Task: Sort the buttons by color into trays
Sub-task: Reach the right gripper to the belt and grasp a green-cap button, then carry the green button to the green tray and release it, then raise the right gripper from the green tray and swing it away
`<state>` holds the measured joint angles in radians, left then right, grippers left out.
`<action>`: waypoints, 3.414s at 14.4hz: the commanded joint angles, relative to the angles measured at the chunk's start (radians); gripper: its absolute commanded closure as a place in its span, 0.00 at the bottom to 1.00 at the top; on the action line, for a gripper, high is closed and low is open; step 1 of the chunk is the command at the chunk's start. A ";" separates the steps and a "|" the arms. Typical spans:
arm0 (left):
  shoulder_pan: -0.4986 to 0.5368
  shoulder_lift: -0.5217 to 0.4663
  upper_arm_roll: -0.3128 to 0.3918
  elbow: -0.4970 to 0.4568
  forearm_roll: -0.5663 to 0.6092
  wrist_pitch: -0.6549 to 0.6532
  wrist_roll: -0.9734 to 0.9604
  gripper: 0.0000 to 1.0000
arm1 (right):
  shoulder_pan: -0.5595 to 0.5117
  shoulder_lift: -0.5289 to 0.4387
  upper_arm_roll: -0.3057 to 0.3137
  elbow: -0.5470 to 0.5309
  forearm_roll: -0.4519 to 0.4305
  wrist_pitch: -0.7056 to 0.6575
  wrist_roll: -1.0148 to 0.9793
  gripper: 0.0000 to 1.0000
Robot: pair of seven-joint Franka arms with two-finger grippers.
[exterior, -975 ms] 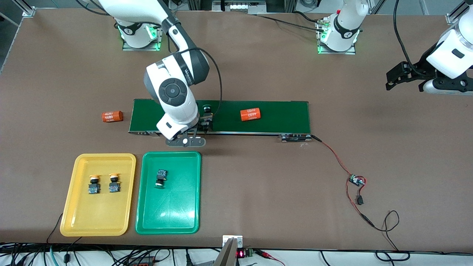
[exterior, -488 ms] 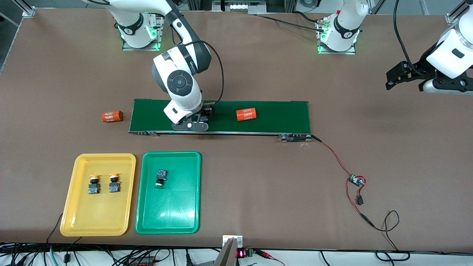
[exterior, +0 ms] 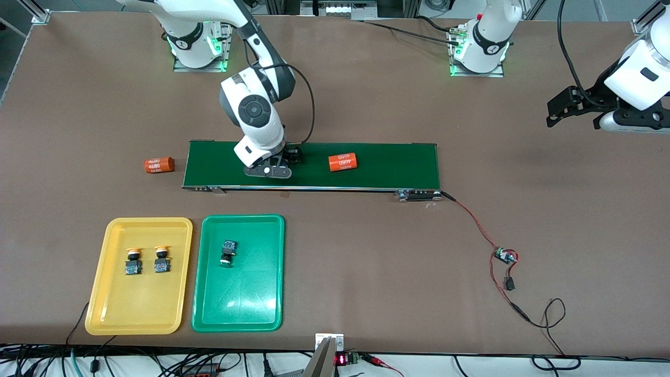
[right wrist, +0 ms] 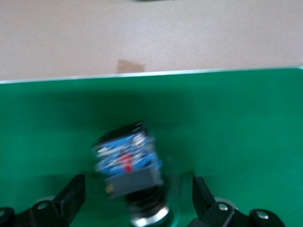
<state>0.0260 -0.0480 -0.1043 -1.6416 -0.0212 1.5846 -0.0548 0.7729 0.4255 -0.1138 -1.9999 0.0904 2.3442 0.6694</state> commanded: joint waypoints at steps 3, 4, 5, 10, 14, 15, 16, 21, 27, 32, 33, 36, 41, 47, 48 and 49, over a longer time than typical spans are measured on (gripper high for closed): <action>0.002 0.017 0.000 0.036 0.015 -0.026 0.000 0.00 | 0.017 -0.034 -0.003 -0.028 0.014 0.009 0.033 0.35; 0.003 0.017 0.000 0.036 0.015 -0.026 0.000 0.00 | 0.014 -0.028 -0.003 -0.028 0.012 0.010 0.030 0.45; 0.003 0.017 0.000 0.036 0.015 -0.026 0.000 0.00 | 0.008 -0.022 -0.006 -0.028 0.012 0.010 0.026 0.50; -0.001 0.017 -0.002 0.036 0.015 -0.026 0.000 0.00 | -0.046 -0.027 -0.009 -0.013 0.009 0.010 -0.001 0.82; -0.008 0.016 -0.003 0.037 0.017 -0.026 -0.002 0.00 | -0.119 -0.033 -0.010 0.152 0.006 -0.040 -0.014 0.90; -0.008 0.016 -0.003 0.037 0.017 -0.026 -0.002 0.00 | -0.142 -0.019 -0.010 0.215 -0.001 -0.061 -0.016 0.91; -0.008 0.016 -0.002 0.037 0.017 -0.026 -0.002 0.00 | -0.158 0.011 -0.010 0.290 -0.009 -0.089 -0.028 0.91; 0.003 0.017 0.000 0.037 0.015 -0.034 0.000 0.00 | -0.247 0.205 -0.010 0.542 -0.026 -0.106 -0.232 0.91; 0.005 0.017 0.001 0.036 0.015 -0.035 -0.002 0.00 | -0.339 0.401 -0.010 0.730 -0.023 -0.074 -0.409 0.94; 0.002 0.017 0.000 0.039 0.009 -0.055 -0.002 0.00 | -0.339 0.470 -0.010 0.765 -0.024 0.015 -0.438 0.94; 0.005 0.017 0.000 0.039 0.007 -0.055 0.000 0.00 | -0.339 0.489 -0.009 0.785 -0.023 0.018 -0.442 0.94; 0.003 0.017 0.000 0.039 0.006 -0.063 -0.004 0.00 | -0.339 0.538 -0.009 0.822 -0.021 0.024 -0.439 0.94; 0.003 0.017 0.000 0.039 0.006 -0.063 -0.004 0.00 | -0.339 0.564 -0.007 0.822 -0.009 0.044 -0.410 0.00; 0.003 0.019 0.000 0.039 0.004 -0.063 -0.004 0.00 | -0.339 0.454 -0.009 0.819 0.032 -0.075 -0.379 0.00; 0.002 0.019 0.000 0.039 0.004 -0.061 -0.004 0.00 | -0.339 0.417 -0.012 0.820 0.031 -0.126 -0.378 0.00; 0.002 0.019 0.000 0.039 0.004 -0.061 -0.004 0.00 | -0.340 0.377 -0.014 0.820 0.029 -0.167 -0.378 0.00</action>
<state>0.0275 -0.0438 -0.1019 -1.6367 -0.0213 1.5473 -0.0548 0.4398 0.8988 -0.1295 -1.1609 0.1073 2.2711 0.2808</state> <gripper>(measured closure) 0.000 0.000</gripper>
